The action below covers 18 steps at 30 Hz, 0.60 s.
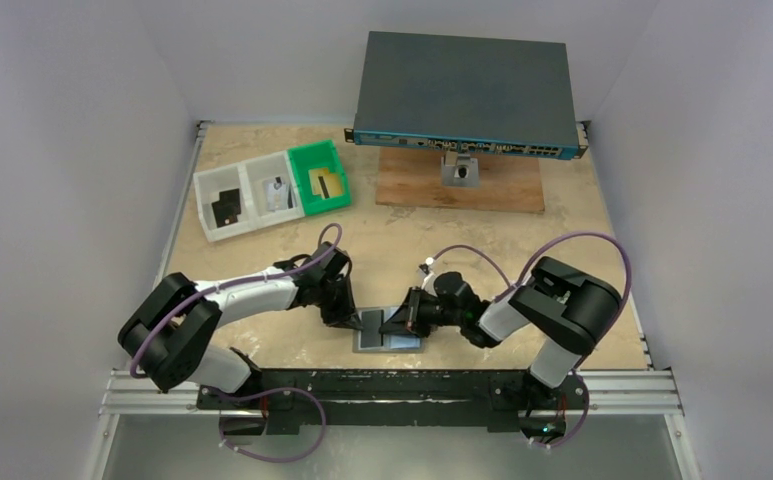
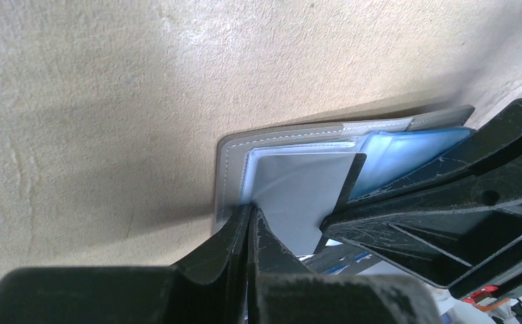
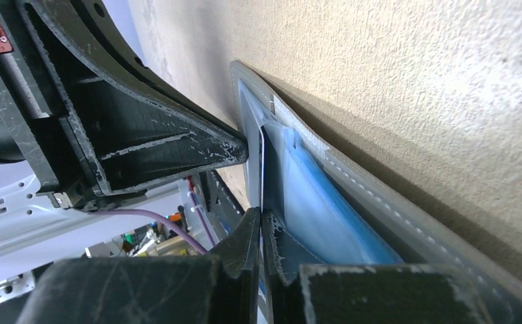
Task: Take the credit cards out of the card holder
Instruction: Remove the credit card from the card holder.
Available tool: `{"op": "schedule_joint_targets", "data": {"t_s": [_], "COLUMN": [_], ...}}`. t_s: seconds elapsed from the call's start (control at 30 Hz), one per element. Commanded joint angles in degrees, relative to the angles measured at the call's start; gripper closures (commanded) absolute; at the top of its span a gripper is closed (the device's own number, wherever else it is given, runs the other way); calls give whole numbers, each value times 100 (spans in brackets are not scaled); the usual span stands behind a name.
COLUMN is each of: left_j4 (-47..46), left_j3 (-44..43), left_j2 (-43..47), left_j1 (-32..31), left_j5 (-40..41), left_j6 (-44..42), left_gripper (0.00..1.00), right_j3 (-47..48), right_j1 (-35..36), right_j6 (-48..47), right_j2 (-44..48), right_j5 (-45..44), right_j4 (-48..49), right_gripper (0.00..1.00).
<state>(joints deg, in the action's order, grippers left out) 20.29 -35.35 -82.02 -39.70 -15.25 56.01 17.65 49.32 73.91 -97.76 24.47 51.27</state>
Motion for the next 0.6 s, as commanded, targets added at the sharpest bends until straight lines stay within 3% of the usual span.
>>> {"op": "schedule_joint_targets", "data": {"t_s": [0.0,0.43,0.57], "left_j4": [487,480,448], "left_j3": [299,290,268], "left_j2": [-317,-408,-459], "left_j1": [87,173,173], "left_j5": [875,876,836], "left_j6": [-120,-169,-208], "left_gripper": [100,100,100], "right_j3": [-69,41,143], "right_j1": [-80,-116,-116], "right_j6": [-222,-549,-633], "right_j2": [359,876,721], "right_j5": [-206,-528,-391], "right_j4": [-402,-1419,-1261], "right_gripper": [100,100,77]}}
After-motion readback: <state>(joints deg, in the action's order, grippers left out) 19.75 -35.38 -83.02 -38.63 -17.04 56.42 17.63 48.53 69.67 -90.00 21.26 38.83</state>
